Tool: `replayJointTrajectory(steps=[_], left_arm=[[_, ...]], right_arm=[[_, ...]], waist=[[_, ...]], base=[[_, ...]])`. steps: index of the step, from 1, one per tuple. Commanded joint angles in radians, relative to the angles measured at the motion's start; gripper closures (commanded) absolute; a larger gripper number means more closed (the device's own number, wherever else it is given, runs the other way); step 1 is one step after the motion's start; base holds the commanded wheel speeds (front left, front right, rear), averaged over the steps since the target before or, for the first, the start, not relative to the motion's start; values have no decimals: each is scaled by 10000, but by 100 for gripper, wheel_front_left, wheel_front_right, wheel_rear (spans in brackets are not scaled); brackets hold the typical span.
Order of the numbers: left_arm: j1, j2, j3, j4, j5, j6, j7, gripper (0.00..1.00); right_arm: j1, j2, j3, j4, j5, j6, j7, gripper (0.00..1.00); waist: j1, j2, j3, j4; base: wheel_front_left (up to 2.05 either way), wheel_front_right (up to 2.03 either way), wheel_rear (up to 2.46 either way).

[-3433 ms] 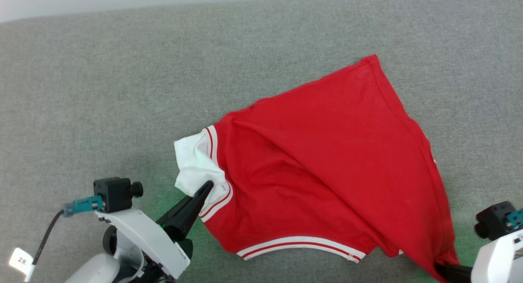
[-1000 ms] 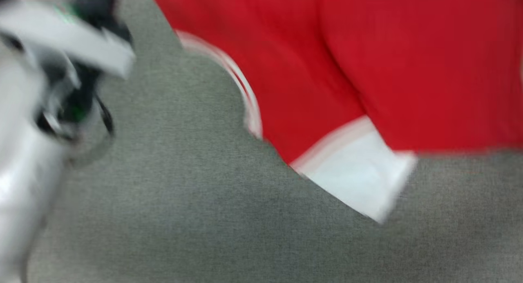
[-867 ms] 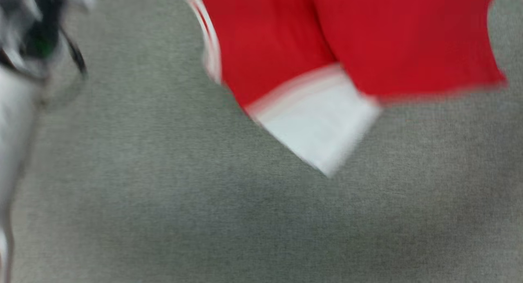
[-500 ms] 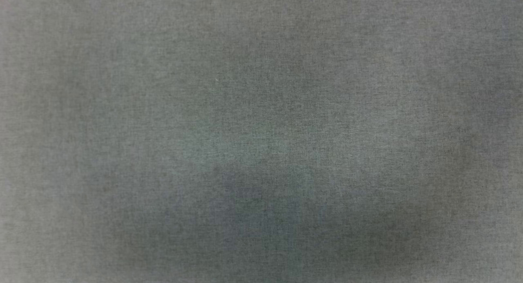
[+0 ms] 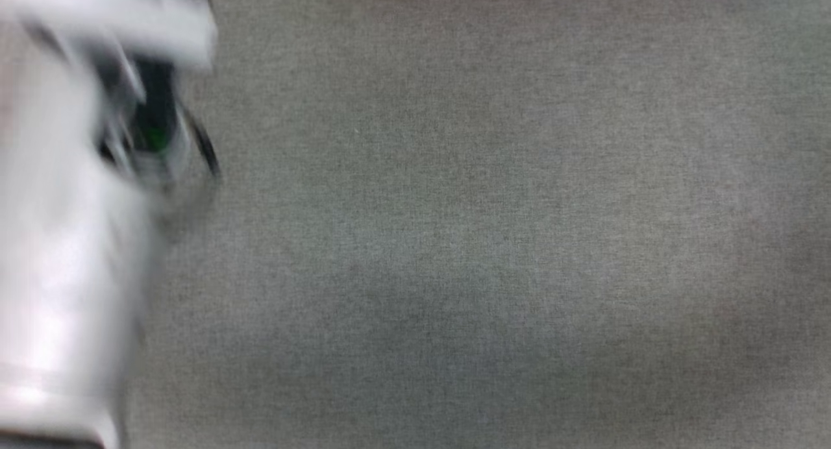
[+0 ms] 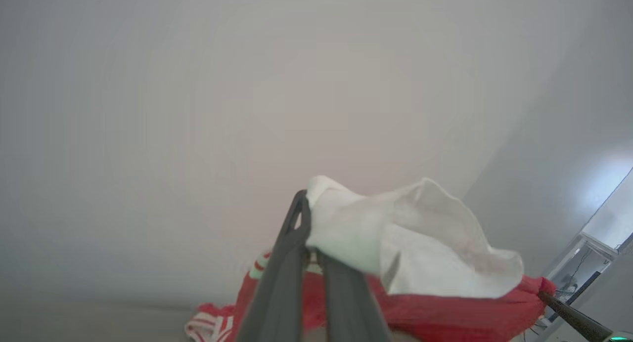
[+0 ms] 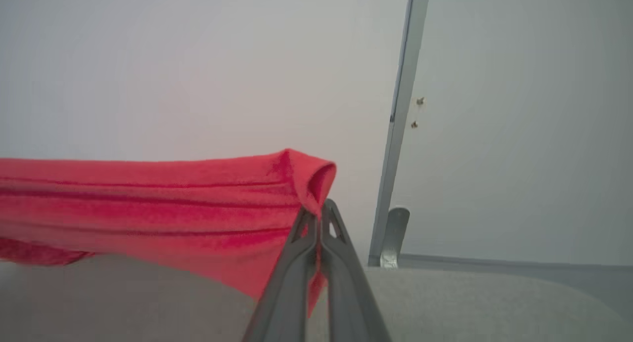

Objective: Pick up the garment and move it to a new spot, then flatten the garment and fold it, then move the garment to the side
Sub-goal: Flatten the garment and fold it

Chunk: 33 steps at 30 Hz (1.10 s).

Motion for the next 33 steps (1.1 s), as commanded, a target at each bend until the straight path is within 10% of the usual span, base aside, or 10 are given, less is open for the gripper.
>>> replayJointTrajectory(steps=[1, 18, 33], left_arm=[[1145, -140, 353, -612, 119, -21, -39, 100], [9748, -829, 1888, -6849, 60, -24, -44, 100], [13048, -268, 1585, -9610, 873, 118, -5, 100]], right_arm=[[710, -362, 288, -466, 348, -30, 103, 100], [7401, -2065, -725, -5313, 1213, -28, 1542, 100], [12722, 305, -5635, -10941, -674, -27, 4548, 100]], waist=[[0, 0, -75, -25], [0, 0, -1359, -235], [0, 0, -1805, -72]], base=[[0, 0, 0], [0, 0, 0], [0, 0, 0]])
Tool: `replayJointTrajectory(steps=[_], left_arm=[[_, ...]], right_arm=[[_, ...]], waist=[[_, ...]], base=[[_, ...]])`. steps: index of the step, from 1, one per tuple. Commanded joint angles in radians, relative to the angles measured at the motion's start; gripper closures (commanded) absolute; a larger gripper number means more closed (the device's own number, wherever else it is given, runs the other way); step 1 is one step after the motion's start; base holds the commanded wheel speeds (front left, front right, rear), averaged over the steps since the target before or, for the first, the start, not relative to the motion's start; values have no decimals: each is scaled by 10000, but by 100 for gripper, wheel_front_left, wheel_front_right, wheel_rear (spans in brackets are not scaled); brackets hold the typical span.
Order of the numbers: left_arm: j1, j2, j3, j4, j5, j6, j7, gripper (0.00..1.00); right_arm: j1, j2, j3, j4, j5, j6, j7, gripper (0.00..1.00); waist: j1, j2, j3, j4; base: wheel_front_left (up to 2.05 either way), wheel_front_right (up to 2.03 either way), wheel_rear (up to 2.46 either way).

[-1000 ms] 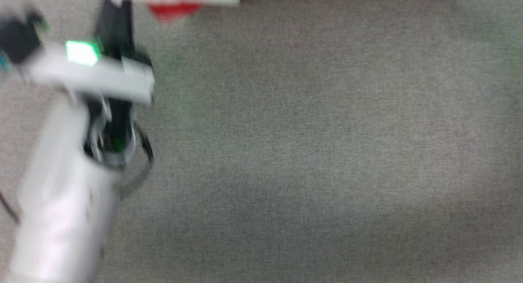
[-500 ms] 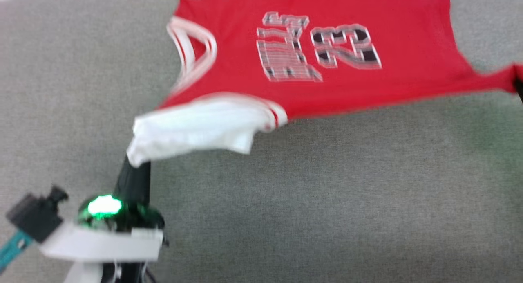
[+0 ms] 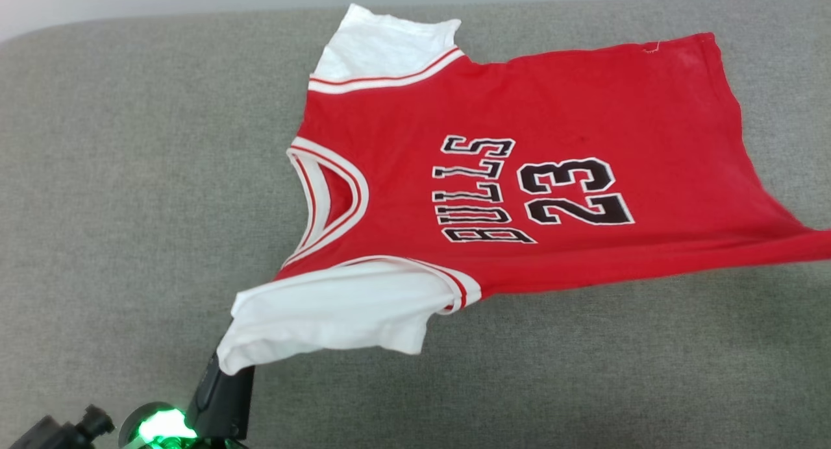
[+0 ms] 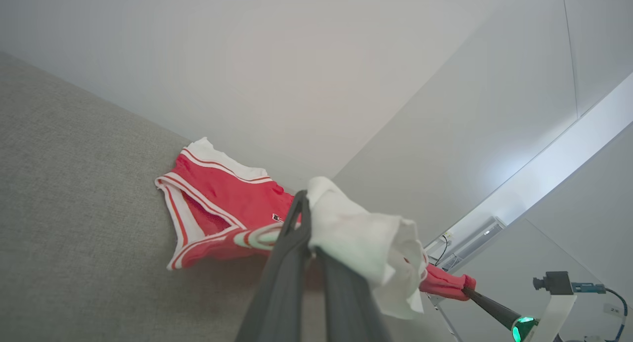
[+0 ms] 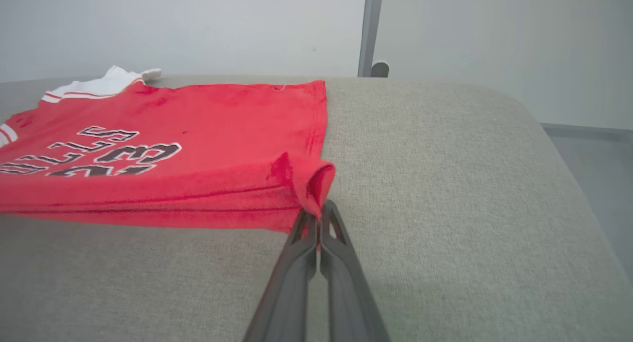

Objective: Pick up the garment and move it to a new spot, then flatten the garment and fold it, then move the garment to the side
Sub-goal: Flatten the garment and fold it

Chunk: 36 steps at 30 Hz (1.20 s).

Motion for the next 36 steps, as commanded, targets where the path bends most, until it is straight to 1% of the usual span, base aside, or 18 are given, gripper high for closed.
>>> replayJointTrajectory(steps=[1, 3, 5, 8, 11, 13, 15, 18, 23, 29, 36], left_arm=[[163, 26, -25, -242, 100, 92, 15, 100], [92, 71, -101, -333, 174, 149, 126, 100], [-176, 78, -147, -271, 153, 138, 217, 100], [-777, 103, -417, 33, -92, 63, 472, 100], [-1629, 132, -656, 558, -430, -11, 735, 100], [-2249, 192, -701, 956, -686, -36, 829, 100], [-2907, 329, -780, 1436, -823, -66, 980, 100], [-3880, 458, -927, 2240, -1001, -71, 1181, 100], [-5184, 365, -1210, 3606, -1136, -84, 1333, 100], [-5894, 324, -1495, 4781, -1405, -87, 1007, 100], [-6343, 486, -2053, 5783, -1337, -88, 727, 100]], right_arm=[[368, 305, -415, -569, -156, -23, 313, 100], [587, 555, -668, -1078, -204, -23, 641, 100], [580, 714, -722, -1331, -267, -21, 887, 100], [142, 851, -557, -1263, -75, -21, 1188, 100], [-329, 949, -424, -775, 297, -21, 1596, 100], [-788, 751, -325, -447, 454, -21, 1807, 100], [-1278, 724, -236, -63, 719, -20, 1970, 100], [-2029, 508, -57, 590, 847, -20, 2045, 100], [-3070, 215, 517, 1741, 1085, -20, 2075, 100], [-3734, -9, 1095, 2820, 1306, -20, 1799, 100], [-3954, -149, 1349, 3430, 1483, -20, 1324, 100]], waist=[[0, -1, 48, 2], [0, -1, 107, -7], [0, -1, 150, -28], [0, -1, 204, -26], [0, -1, 299, 26], [0, -1, 446, 51], [0, -1, 616, 94], [0, -1, 889, 132], [0, -1, 1388, 144], [0, -1, 1868, 106], [0, -1, 2319, 74]], base=[[0, 0, 0], [0, 0, 0], [0, 0, 0], [0, 0, 0], [0, 0, 0], [0, 0, 0], [0, 0, 0], [0, 0, 0], [0, 0, 0], [0, 0, 0], [0, 0, 0]])
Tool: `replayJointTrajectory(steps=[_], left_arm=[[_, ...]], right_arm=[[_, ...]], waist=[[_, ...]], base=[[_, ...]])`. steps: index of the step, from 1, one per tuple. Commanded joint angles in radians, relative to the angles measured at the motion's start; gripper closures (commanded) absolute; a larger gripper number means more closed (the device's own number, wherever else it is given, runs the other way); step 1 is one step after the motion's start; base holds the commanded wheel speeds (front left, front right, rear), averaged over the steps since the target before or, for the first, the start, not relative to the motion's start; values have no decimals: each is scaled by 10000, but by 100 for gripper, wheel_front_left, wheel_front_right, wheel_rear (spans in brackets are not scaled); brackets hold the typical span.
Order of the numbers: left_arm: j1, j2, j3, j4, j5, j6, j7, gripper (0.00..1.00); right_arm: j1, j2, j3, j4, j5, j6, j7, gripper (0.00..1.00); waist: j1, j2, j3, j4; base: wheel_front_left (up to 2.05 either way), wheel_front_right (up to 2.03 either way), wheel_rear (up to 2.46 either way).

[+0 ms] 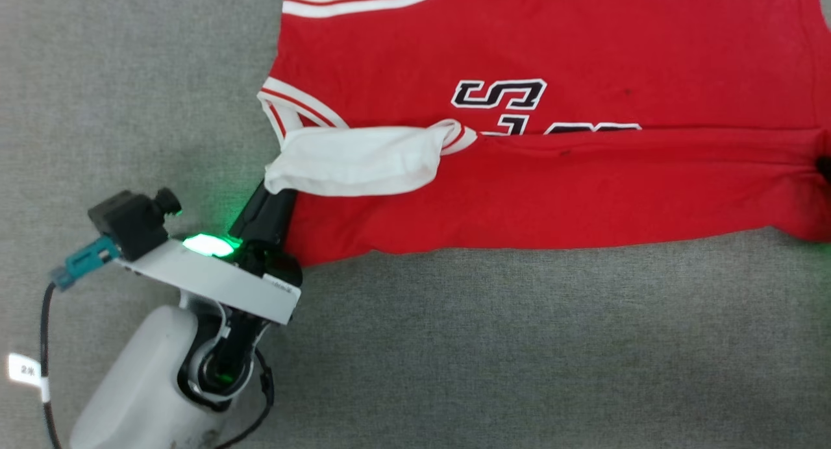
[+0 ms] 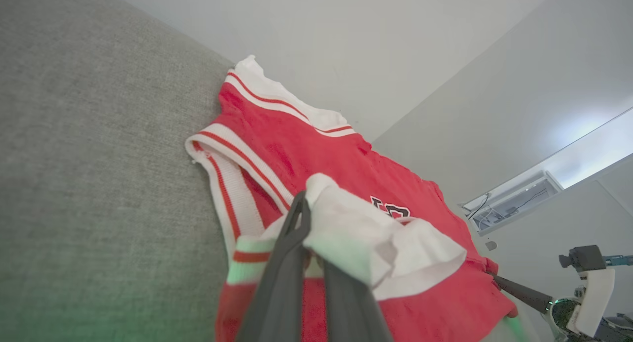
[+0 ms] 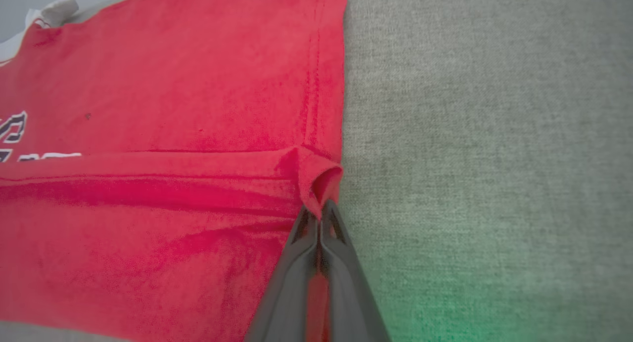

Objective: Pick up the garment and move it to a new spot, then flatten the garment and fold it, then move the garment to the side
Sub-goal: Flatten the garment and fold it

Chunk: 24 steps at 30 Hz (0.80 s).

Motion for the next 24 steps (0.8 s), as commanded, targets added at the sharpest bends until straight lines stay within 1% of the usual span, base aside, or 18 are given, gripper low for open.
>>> replayJointTrajectory(steps=[1, 5, 7, 8, 9, 10, 11, 12, 13, 14, 17, 19, 21, 24], left_arm=[[-85, 86, -96, 411, 96, -36, -7, 100], [-222, 174, -367, 1088, 135, -18, 103, 100], [-236, 145, -374, 1183, 48, -17, 55, 100], [-255, 139, -407, 1241, -18, -17, 67, 94], [-262, 189, -459, 1329, -13, -11, 87, 82], [-241, 256, -477, 1414, 29, -9, 72, 62], [-212, 311, -475, 1493, 44, -8, 38, 23], [-185, 390, -456, 1572, 67, -3, 1, 0], [-164, 489, -440, 1631, 126, 23, -25, 0], [-112, 572, -444, 1664, 154, 40, -27, 0], [-39, 829, -455, 1542, 391, 137, 43, 0], [-38, 1119, -497, 1348, 532, 321, 269, 0], [-22, 1476, -572, 1069, 642, 610, 755, 0], [150, 2202, -792, 448, 680, 1090, 1944, 0]], right_arm=[[-100, -48, 97, 165, 70, -18, -68, 100], [-210, -84, 352, 425, 44, -19, -293, 100], [-236, -85, 416, 449, 45, -19, -391, 100], [-250, -88, 473, 465, 40, -19, -500, 100], [-282, -91, 539, 483, 34, -19, -603, 100], [-323, -86, 592, 507, 32, -19, -719, 91], [-365, -72, 640, 516, 17, -19, -853, 78], [-400, -63, 689, 535, -15, -18, -981, 58], [-419, -59, 744, 544, -48, -16, -1118, 5], [-426, -36, 809, 583, -70, -16, -1258, 0], [-447, 4, 967, 637, -148, -16, -1667, 0], [-408, 47, 1004, 661, -199, -16, -1963, 0], [-291, 86, 1052, 661, -247, -16, -2194, 0], [-136, 157, 1033, 637, -189, -16, -2452, 0]], waist=[[0, 0, 194, -31], [0, 0, 288, -77], [0, 0, 287, -90], [0, 0, 268, -91], [0, 0, 223, -84], [0, 0, 161, -82], [0, 0, 81, -87], [0, 0, -16, -97], [0, 0, -127, -110], [0, 0, -266, -128], [0, 0, -734, -170], [0, 0, -1082, -177], [0, 0, -1419, -152], [0, 0, -1865, -106]], base=[[0, 0, 0], [0, 0, 0], [0, 0, 0], [0, 0, 0], [0, 0, 0], [0, 0, 0], [0, 0, 0], [0, 0, 0], [0, 0, 0], [0, 0, 0], [0, 0, 0], [0, 0, 0], [0, 0, 0], [0, 0, 0]])
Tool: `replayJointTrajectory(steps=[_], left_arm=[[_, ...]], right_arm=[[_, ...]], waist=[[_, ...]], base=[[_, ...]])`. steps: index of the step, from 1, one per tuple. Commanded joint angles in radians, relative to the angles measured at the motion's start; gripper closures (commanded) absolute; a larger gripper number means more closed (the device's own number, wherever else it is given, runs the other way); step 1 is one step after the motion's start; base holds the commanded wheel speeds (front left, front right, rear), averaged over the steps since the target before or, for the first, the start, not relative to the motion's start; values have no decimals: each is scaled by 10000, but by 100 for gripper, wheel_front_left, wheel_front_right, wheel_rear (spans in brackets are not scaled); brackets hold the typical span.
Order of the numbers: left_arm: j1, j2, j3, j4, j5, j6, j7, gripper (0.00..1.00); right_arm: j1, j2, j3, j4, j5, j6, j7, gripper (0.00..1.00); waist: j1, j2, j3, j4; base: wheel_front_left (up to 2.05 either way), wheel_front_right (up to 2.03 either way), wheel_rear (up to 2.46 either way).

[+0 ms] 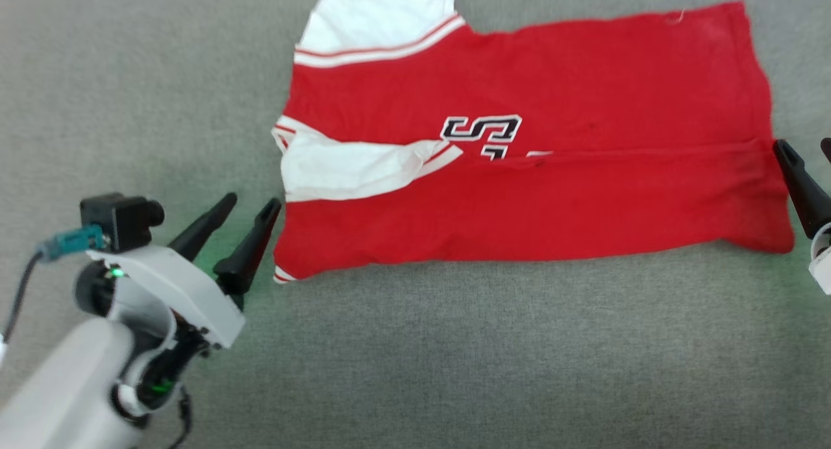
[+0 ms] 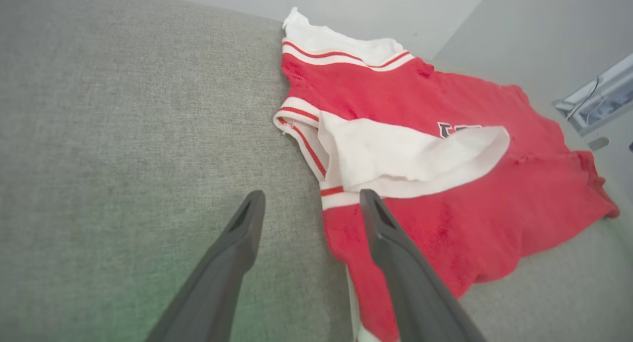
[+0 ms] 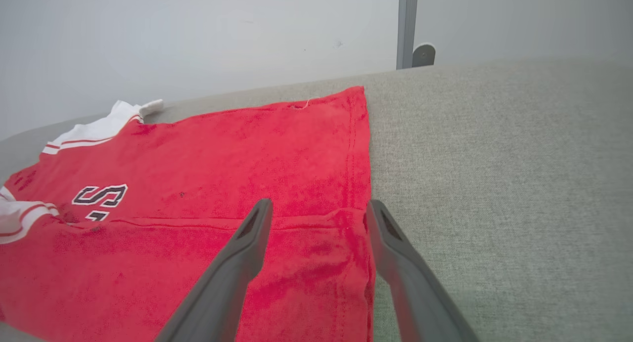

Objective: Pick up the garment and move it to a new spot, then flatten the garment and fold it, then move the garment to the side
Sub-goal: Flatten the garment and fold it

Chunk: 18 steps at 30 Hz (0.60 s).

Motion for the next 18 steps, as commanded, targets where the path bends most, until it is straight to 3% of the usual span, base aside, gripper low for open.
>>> replayJointTrajectory(steps=[1, 8, 12, 18], left_arm=[[92, 171, -20, -155, 61, 118, 177, 0], [-748, 1544, -574, -1905, -681, 1390, 4408, 0], [-1376, 1635, -820, -2216, -1615, 1676, 6442, 0], [-1959, 1305, -1166, -1637, -2026, 1729, 7556, 0]], right_arm=[[205, 15, -26, -16, 32, -16, -74, 0], [518, -71, -376, -38, 80, -16, -99, 0], [477, 27, -547, -203, 34, -16, -65, 0], [413, 110, -533, -393, -29, -16, 69, 0]], waist=[[0, 0, -639, 72], [0, 0, -1000, 293], [0, 0, -812, 173], [0, 0, -391, -181]], base=[[0, 0, 0], [0, 0, 0], [0, 0, 0], [0, 0, 0]])
